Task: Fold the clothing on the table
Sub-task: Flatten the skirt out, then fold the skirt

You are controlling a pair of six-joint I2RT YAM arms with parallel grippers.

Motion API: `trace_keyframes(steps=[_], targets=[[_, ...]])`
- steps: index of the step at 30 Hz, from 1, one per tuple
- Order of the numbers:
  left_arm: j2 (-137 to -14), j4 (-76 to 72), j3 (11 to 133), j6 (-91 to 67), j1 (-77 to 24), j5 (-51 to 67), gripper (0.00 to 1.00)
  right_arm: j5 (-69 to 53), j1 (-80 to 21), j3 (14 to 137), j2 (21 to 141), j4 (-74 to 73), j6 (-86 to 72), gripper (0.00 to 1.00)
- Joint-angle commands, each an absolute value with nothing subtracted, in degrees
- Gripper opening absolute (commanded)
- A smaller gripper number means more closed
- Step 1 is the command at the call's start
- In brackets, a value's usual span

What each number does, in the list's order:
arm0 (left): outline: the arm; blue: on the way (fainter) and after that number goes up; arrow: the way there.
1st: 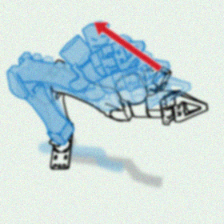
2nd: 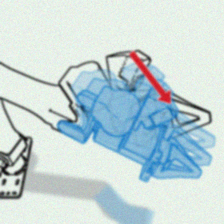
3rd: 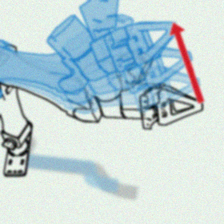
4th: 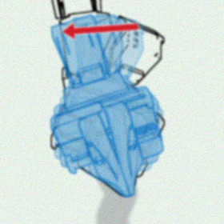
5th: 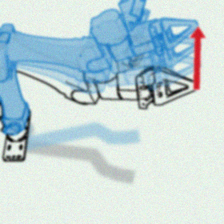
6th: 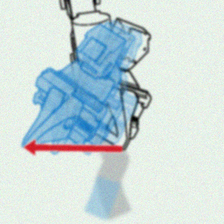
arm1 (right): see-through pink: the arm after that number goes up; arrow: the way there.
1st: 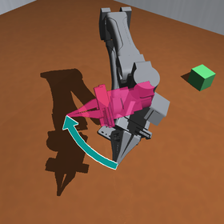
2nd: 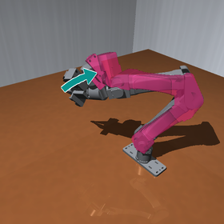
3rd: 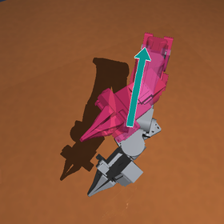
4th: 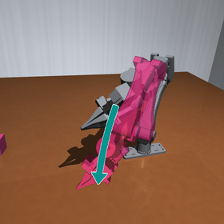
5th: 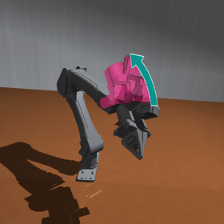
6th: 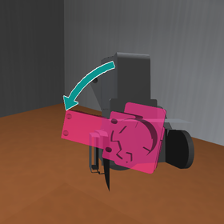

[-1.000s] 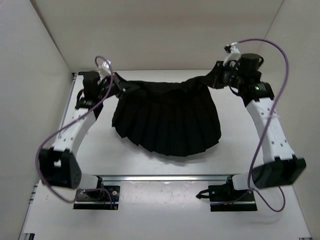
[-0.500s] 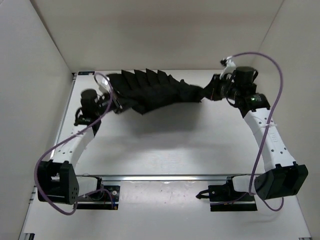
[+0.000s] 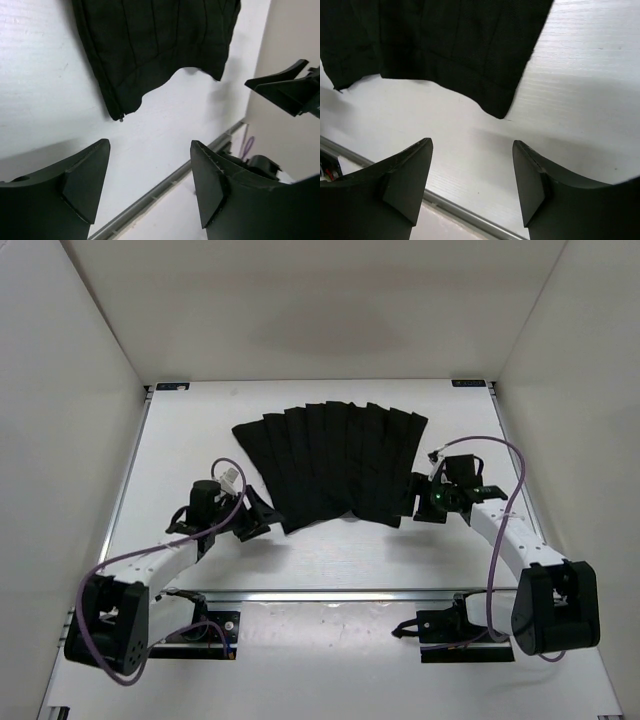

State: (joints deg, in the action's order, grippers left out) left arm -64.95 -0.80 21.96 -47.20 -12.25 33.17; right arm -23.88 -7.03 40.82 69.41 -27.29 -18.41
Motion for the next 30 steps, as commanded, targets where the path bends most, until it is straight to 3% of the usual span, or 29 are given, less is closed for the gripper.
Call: trace_keyframes(steps=[1, 6, 13, 21, 24, 27, 29, 30], targets=[[-61.7, -0.5, 18.6, -47.5, -15.5, 21.7, 0.77, -22.0, -6.0, 37.5, 67.8, -19.5, -21.5, 0.63], [-65.6, -2.4, 19.8, -47.1, -16.3, 17.1, 0.77, -20.7, -5.1, 33.8, 69.1, -15.2, -24.2, 0.63], [-74.8, -6.3, 23.6, -48.9, -21.2, 13.7, 0.74, -16.3, -5.5, 30.4, 70.8, -11.1, -27.2, 0.51], [-81.0, -8.6, 26.7, -50.0, -24.3, 12.4, 0.68, -17.8, -7.1, 29.6, 76.9, -5.7, -28.7, 0.51], [-83.6, -10.2, 27.2, -50.6, -25.7, 12.4, 0.59, -17.8, -8.7, 30.2, 79.9, -4.1, -29.5, 0.51], [-85.6, -11.6, 27.8, -50.9, -25.4, 13.4, 0.42, -18.0, -10.2, 31.1, 82.0, -3.7, -29.7, 0.5], [-87.0, -12.4, 27.9, -50.5, -25.5, 14.1, 0.17, -18.9, -10.8, 31.6, 83.5, -3.6, -29.6, 0.48], [-87.3, -12.1, 28.1, -50.6, -25.6, 14.4, 0.12, -19.2, -11.1, 31.6, 83.8, -3.6, -29.7, 0.39]])
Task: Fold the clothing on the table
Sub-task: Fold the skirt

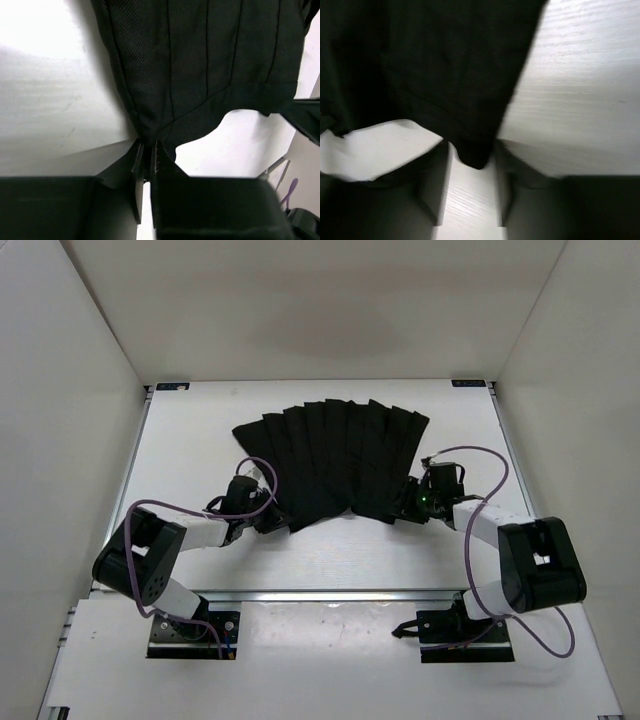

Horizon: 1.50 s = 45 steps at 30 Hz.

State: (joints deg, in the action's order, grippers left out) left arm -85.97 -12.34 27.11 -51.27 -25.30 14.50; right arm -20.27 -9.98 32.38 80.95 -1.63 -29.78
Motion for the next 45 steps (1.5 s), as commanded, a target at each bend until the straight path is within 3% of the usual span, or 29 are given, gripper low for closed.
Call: trace_keyframes(steps=[1, 3, 22, 40, 45], targets=[[-87.5, -12.6, 28.0, -50.4, -25.4, 14.6, 0.0, -19.4, -11.3, 31.7, 83.9, -3.9, -29.7, 0.31], [-87.0, -12.7, 27.7, -50.4, -25.1, 14.4, 0.0, -19.5, -11.3, 32.5, 83.9, -4.5, -29.3, 0.0], [-59.6, 10.5, 28.5, -41.7, -17.7, 17.1, 0.0, -21.2, -5.9, 43.3, 63.0, -29.0, -20.7, 0.0], [-32.7, 31.1, 22.9, -46.4, -20.9, 24.1, 0.0, -28.7, -10.5, 34.0, 37.8, -55.8, -21.9, 0.0], [-30.9, 32.6, 28.4, -48.2, -20.2, 25.3, 0.0, -27.8, -8.9, 42.9, 37.1, -62.8, -19.2, 0.0]])
